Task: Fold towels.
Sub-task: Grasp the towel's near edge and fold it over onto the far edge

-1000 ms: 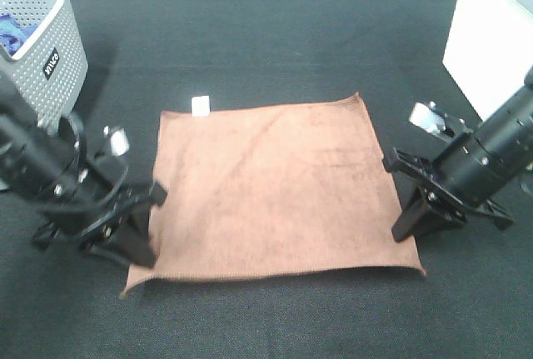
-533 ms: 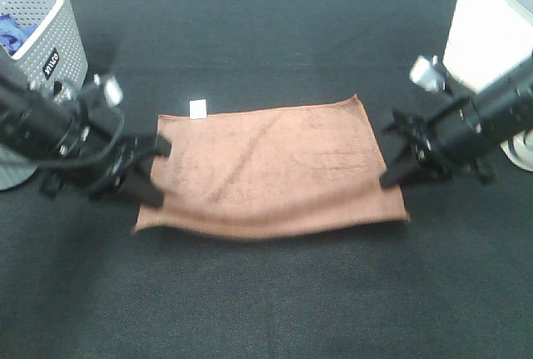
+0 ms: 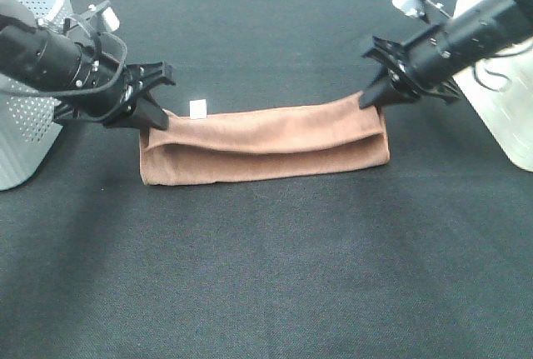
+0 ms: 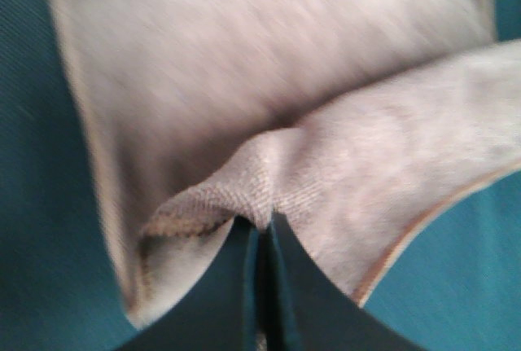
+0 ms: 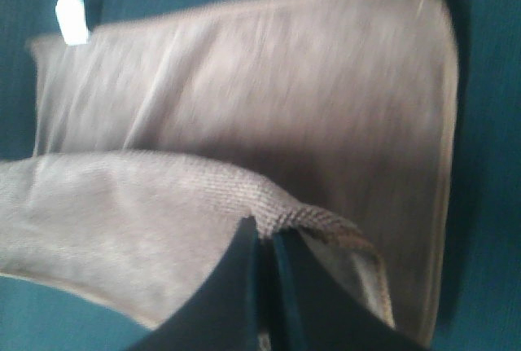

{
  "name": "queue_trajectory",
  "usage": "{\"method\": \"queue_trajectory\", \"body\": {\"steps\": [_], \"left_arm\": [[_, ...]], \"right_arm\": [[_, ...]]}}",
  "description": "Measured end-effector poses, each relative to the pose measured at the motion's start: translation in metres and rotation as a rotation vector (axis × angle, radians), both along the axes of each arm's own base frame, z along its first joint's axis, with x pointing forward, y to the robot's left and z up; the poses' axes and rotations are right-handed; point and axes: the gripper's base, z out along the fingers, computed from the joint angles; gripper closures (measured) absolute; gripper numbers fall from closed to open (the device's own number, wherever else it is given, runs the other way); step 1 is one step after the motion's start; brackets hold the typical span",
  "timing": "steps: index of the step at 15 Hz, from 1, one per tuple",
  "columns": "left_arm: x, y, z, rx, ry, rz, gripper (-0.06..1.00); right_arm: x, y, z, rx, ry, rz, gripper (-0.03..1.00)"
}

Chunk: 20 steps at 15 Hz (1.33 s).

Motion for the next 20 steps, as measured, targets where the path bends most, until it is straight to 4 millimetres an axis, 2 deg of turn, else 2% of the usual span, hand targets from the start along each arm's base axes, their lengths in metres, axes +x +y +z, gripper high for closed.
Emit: {"method": "queue_trajectory", "body": {"steps": [2, 5, 8, 9, 10, 11, 12, 13, 15, 17, 20], "left_arm": [[0.02, 0.003, -0.019, 0.01, 0.016, 0.018, 0.94], [0.047, -0.003, -0.033, 0.01, 0.001, 0.02, 0.94], [0.056, -0.004, -0.037, 0.01, -0.015, 0.024, 0.94], [0.057, -0.004, -0.038, 0.011, -0.014, 0.024, 0.92], [0.057, -0.004, -0.038, 0.011, -0.014, 0.024, 0.87], [0.057, -0.004, -0.038, 0.011, -0.014, 0.024, 0.87], [0.057, -0.004, -0.037, 0.011, -0.015, 0.024, 0.74], [0.057, -0.004, -0.037, 0.01, -0.016, 0.023, 0.55], [0.057, -0.004, -0.035, 0.011, -0.021, 0.022, 0.25], [0.057, 0.001, -0.03, 0.028, -0.013, 0.02, 0.21], [0.05, 0.015, -0.034, 0.066, 0.12, 0.061, 0.2]], "right_arm": [[0.022, 0.0, -0.01, -0.022, 0.006, 0.002, 0.97], [0.043, -0.001, -0.029, -0.046, 0.024, -0.009, 0.97], [0.047, -0.001, -0.038, -0.049, 0.033, -0.007, 0.97], [0.047, -0.001, -0.038, -0.048, 0.034, -0.008, 0.94], [0.047, -0.001, -0.038, -0.046, 0.038, -0.015, 0.86], [0.047, -0.001, -0.038, -0.046, 0.038, -0.015, 0.86], [0.047, -0.001, -0.037, -0.039, 0.049, -0.028, 0.71], [0.046, 0.0, -0.038, -0.032, 0.065, -0.028, 0.54], [0.04, 0.001, -0.036, -0.028, 0.114, 0.003, 0.27], [0.034, -0.001, -0.027, -0.057, 0.161, 0.021, 0.23], [0.021, -0.007, -0.013, -0.134, 0.267, 0.037, 0.21]]}}
